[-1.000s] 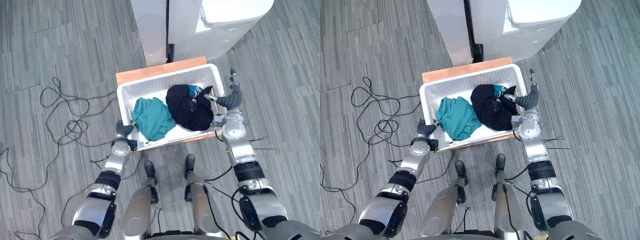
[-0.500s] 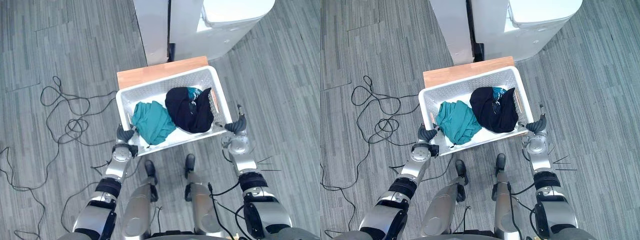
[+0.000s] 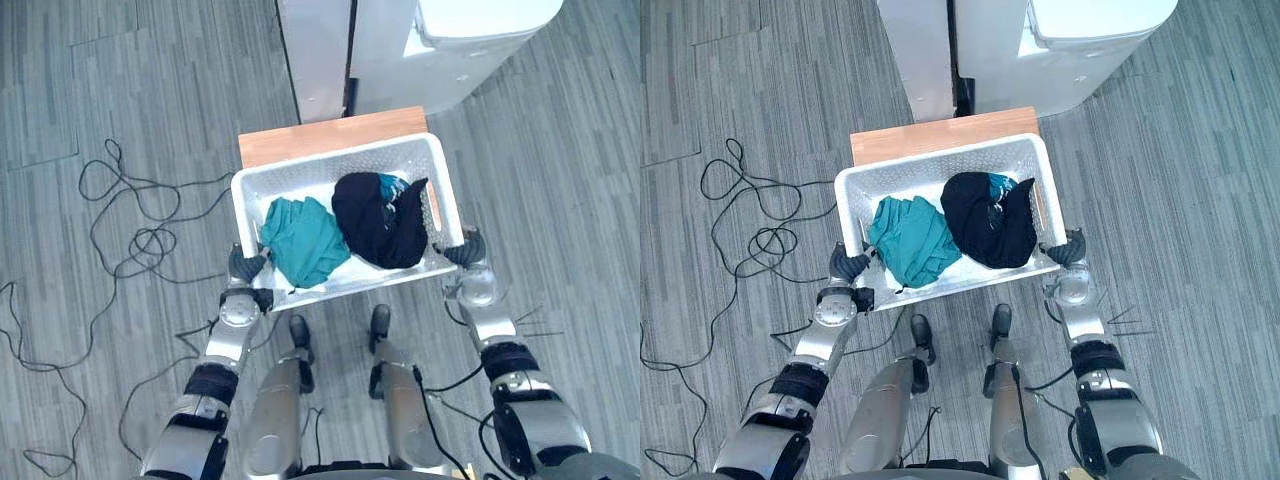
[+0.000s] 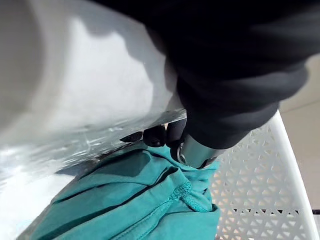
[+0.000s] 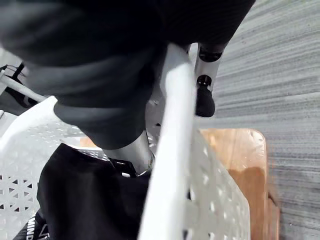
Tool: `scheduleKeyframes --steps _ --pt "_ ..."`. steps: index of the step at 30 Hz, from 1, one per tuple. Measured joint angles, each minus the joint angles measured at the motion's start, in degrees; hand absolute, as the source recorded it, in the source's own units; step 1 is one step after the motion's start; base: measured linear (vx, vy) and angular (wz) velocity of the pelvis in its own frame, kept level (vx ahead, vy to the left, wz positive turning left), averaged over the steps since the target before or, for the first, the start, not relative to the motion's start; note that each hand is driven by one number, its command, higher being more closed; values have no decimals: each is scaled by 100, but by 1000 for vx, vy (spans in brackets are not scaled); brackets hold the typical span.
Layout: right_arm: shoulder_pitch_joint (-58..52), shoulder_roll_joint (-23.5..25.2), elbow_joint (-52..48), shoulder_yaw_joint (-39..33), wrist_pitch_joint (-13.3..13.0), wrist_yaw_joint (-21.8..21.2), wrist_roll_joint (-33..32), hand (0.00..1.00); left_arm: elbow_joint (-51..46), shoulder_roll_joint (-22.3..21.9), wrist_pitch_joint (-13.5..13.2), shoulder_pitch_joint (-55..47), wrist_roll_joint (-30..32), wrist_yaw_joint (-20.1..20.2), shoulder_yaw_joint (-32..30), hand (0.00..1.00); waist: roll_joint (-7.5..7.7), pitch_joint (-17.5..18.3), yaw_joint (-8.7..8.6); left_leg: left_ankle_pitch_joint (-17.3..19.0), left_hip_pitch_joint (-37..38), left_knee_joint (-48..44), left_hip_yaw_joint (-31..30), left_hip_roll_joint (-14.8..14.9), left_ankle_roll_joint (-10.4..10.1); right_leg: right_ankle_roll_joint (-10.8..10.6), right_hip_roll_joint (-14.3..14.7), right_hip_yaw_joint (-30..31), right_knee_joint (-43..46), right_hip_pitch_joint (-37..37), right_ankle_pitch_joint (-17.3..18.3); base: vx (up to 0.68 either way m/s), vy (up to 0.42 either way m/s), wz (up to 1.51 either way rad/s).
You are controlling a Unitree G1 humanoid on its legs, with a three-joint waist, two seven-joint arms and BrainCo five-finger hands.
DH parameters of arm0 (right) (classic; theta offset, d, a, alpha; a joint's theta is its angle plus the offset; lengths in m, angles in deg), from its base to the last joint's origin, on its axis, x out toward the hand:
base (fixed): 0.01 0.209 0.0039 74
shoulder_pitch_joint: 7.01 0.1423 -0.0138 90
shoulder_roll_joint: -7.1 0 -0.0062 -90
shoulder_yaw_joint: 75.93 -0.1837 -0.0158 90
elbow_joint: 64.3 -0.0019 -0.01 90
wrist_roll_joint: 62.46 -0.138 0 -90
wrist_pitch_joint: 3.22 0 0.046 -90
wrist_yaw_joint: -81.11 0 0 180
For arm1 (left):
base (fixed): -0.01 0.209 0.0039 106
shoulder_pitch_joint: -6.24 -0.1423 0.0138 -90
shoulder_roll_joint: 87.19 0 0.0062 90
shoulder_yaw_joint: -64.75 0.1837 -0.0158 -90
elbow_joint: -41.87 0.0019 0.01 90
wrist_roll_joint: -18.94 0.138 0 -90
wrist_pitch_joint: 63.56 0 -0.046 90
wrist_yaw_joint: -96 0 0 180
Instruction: Pick up the laundry basket with both hands and put the clothes into the washing machine.
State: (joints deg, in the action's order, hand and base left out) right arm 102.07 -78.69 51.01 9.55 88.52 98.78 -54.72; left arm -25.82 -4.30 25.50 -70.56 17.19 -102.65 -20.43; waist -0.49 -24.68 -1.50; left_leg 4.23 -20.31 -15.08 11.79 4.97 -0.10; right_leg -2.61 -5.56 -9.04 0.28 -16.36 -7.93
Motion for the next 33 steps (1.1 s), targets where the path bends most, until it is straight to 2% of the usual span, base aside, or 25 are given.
scheduleKeyframes --steps 4,10,12,16,18,19,20,21,22,23,24,25,26,27,28,29,30,31,32,33 --pt "-953 172 -1105 -145 -21 -10 -44 100 -884 -83 -4 -944 -32 103 156 100 3 77 10 211 407 1 84 -4 -52 -40 16 83 14 348 150 78 29 -11" --pt "-2228 480 -2241 -367 -94 -176 -51 100 -1867 -213 -7 -2006 -29 497 268 100 -15 802 -88 513 960 12 530 80 -61 -94 88 464 -154 725 221 117 23 -38" --pt "-2537 541 -2619 -452 -145 -276 -119 100 -2137 -216 -10 -2162 -38 547 305 100 -11 1029 -107 614 1165 11 780 116 -65 -95 135 760 -154 753 220 91 34 -66" --pt "-2754 653 -2871 -516 -146 -367 -280 100 -2394 -225 -11 -2298 -43 592 302 100 20 1141 -171 862 1649 -13 1512 210 -90 -180 264 1478 -144 804 156 25 53 -106" --pt "-2826 689 -2921 -519 -183 -380 -327 100 -2466 -244 -19 -2333 -43 592 302 100 21 1155 -275 1046 1773 -174 1938 288 -81 -261 347 1847 -174 749 38 -29 59 -126" --pt "-2833 695 -2903 -518 -183 -394 -385 100 -2463 -257 -18 -2330 -44 592 291 100 43 1215 -297 1116 1826 -204 2331 364 -65 -222 440 1766 -370 641 -297 -43 2 -169" --pt "-2838 781 -2887 -515 -184 -398 -395 100 -2461 -242 -16 -2335 -46 598 232 100 102 1284 -291 1151 1883 -173 2848 486 -30 89 453 911 -539 576 -281 -36 -17 -176" --pt "-2830 821 -2880 -517 -184 -396 -400 100 -2429 -270 -14 -2312 -47 595 206 100 113 1290 -311 1170 1929 -176 3053 509 -17 363 400 342 -475 516 -110 -21 -31 -186" --pt "-2766 837 -2764 -515 -184 -396 -422 100 -2419 -334 -7 -2331 -50 593 147 100 56 1294 -354 1175 2062 -172 3508 636 -19 647 179 -950 -165 375 282 11 -7 -196" --pt "-2716 842 -2567 -489 -184 -413 -435 100 -2414 -329 13 -2344 -103 595 112 100 60 1297 -330 1174 2284 -183 3958 710 -21 909 -100 -2202 309 333 552 19 -16 -203" --pt "-2712 845 -2490 -478 -184 -413 -441 100 -2398 -331 26 -2343 -108 595 110 100 75 1311 -310 1174 2404 -187 4161 732 -20 1030 -262 -2741 547 348 659 62 -125 -228" --pt "-2702 840 -2370 -474 -184 -413 -480 100 -2373 -352 43 -2350 -210 593 112 100 90 1344 -293 1187 2690 -195 4488 737 -40 1073 -485 -3571 865 503 653 74 -166 -177" --pt "-2701 834 -2368 -473 -184 -413 -490 100 -2370 -360 43 -2352 -239 594 111 100 86 1369 -289 1202 2745 -195 4524 728 -66 935 -452 -3579 845 496 553 122 -237 -187" --pt "-2680 793 -2368 -470 -184 -413 -492 100 -2354 -388 43 -2353 -271 594 111 100 49 1409 -289 1244 2814 -207 4562 748 -133 791 -338 -3310 853 399 533 118 -165 -132" --pt "-2658 732 -2368 -463 -184 -414 -494 100 -2327 -438 43 -2358 -289 594 114 100 -24 1451 -275 1295 2835 -372 4627 857 -215 725 -231 -3036 909 286 651 176 -175 -145" --pt "-2612 689 -2336 -448 -181 -413 -505 100 -2285 -448 42 -2354 -342 595 115 100 -35 1455 -260 1338 2807 -875 4632 1089 -185 731 -142 -2792 1067 188 788 196 -153 -149" --pt "-2600 643 -2324 -432 -147 -408 -552 100 -2186 -461 43 -2384 -454 596 139 100 -71 1464 -254 1356 2679 -1936 4432 1610 91 740 31 -2522 1231 188 960 192 -153 -131" --pt "-2599 614 -2302 -404 -141 -403 -558 100 -2158 -477 43 -2453 -502 596 143 100 -101 1478 -245 1300 2558 -2490 4206 1878 387 753 152 -2377 1300 214 1062 175 -149 -141" --pt "-2591 542 -2252 -332 -141 -388 -588 100 -2131 -499 34 -2587 -553 590 154 100 -154 1494 -206 1383 2213 -3470 3415 2214 742 809 400 -2098 1378 308 1195 169 -97 -150" --pt "-2580 417 -2231 -265 -135 -374 -605 100 -2022 -578 21 -2674 -628 583 173 100 -182 1486 -82 1460 1759 -3979 2318 2041 755 843 597 -1781 1373 430 1264 175 -63 -151"
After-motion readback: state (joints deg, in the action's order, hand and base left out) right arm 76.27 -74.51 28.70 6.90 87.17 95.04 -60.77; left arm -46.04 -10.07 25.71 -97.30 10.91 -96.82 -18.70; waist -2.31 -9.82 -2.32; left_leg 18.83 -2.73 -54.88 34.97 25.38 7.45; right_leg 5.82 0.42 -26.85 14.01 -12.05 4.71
